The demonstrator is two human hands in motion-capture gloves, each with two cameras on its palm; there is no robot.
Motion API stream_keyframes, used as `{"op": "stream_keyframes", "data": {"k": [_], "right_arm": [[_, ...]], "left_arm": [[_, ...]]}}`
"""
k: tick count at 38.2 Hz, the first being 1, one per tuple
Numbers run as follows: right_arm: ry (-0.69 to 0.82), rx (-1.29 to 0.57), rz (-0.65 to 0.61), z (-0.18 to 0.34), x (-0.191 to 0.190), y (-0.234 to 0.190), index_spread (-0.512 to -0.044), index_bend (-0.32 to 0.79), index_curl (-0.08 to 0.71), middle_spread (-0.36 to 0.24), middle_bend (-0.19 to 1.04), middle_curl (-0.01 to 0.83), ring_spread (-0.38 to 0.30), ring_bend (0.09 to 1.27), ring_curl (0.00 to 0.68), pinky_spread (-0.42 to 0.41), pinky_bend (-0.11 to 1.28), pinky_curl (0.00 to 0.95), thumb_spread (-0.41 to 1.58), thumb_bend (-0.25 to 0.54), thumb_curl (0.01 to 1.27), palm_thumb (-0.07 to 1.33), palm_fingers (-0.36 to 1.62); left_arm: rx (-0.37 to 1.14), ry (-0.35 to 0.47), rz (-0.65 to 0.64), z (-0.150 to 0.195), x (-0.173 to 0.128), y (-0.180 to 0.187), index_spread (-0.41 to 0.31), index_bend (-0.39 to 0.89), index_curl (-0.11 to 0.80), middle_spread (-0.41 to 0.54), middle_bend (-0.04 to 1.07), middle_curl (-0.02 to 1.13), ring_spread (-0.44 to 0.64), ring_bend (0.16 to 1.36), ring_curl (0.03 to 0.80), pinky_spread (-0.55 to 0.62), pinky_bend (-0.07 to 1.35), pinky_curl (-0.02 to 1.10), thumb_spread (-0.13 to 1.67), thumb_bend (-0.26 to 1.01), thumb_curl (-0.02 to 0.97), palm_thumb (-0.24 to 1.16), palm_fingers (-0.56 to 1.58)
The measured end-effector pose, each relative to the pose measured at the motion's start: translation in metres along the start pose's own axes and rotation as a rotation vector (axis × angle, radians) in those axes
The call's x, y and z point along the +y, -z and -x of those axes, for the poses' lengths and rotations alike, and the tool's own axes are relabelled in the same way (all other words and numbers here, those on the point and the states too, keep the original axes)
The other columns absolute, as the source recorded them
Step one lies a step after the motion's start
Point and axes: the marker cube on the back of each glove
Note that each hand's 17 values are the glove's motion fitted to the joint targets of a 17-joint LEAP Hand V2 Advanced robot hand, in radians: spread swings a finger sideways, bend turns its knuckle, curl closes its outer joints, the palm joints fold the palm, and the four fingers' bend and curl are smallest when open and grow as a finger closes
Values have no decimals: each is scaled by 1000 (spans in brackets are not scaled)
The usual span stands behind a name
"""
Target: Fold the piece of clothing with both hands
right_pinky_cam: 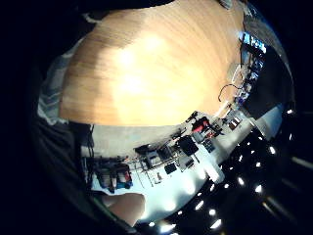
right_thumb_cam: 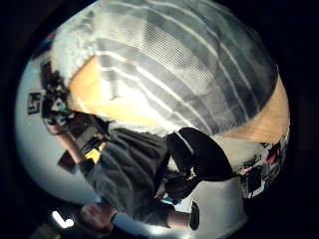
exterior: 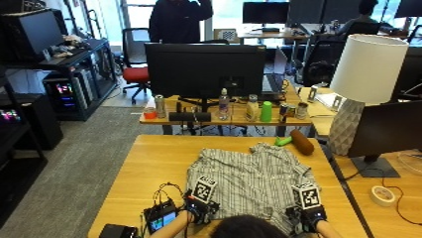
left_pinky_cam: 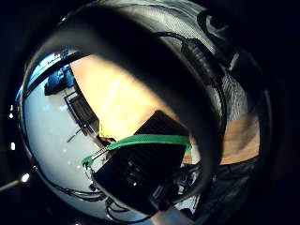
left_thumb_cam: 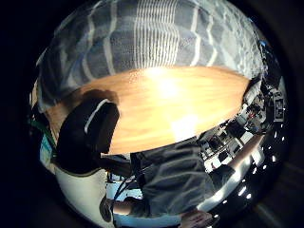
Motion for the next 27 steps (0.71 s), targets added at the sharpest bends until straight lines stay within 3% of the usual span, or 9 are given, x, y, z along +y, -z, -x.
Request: {"op": "stream_keyframes", "data": {"k": [2,6,13,19,21,27], "right_arm": [[-28,23,-15,-1,-8,-6,-399,74,148,-43,194,332,76,516,309,241,683,371,1063,-18,261,515,154],[-37,24,-56,0,-15,-12,-398,66,136,-40,193,334,57,557,325,215,717,379,1060,-4,273,567,177],[-46,-61,-212,-2,-14,-8,-394,131,146,-50,190,340,21,560,331,160,748,382,1057,-7,289,639,265],[-44,-97,-442,-2,-11,1,-369,189,203,-89,204,352,-70,610,334,-22,700,346,1042,42,317,792,692],[-48,-74,-517,-4,-13,3,-348,191,219,-101,255,373,-109,616,341,-115,702,343,1033,79,332,878,949],[-42,-48,-635,-13,-36,7,-298,208,290,-122,254,402,-172,618,384,-250,659,355,1004,119,357,1015,1222]], "left_arm": [[-2,6,8,-1,-3,-3,7,32,127,261,160,205,186,851,313,-26,885,368,1115,15,255,402,186],[-6,14,-10,1,-8,-3,7,98,143,261,174,231,187,847,333,33,847,382,1142,7,255,421,97],[21,-36,-82,-1,5,4,-12,140,172,232,176,243,195,799,312,34,826,365,1198,9,255,471,167],[-32,35,-266,6,-10,5,-91,186,216,68,187,265,49,716,288,-121,854,355,1189,-12,248,473,496],[-74,63,-348,6,-11,7,-119,224,245,11,189,276,-22,682,284,-190,843,351,1178,-7,249,489,640],[-138,99,-471,11,-30,7,-194,251,298,-125,185,302,-207,608,284,-379,855,351,1181,26,265,591,1043]]}}
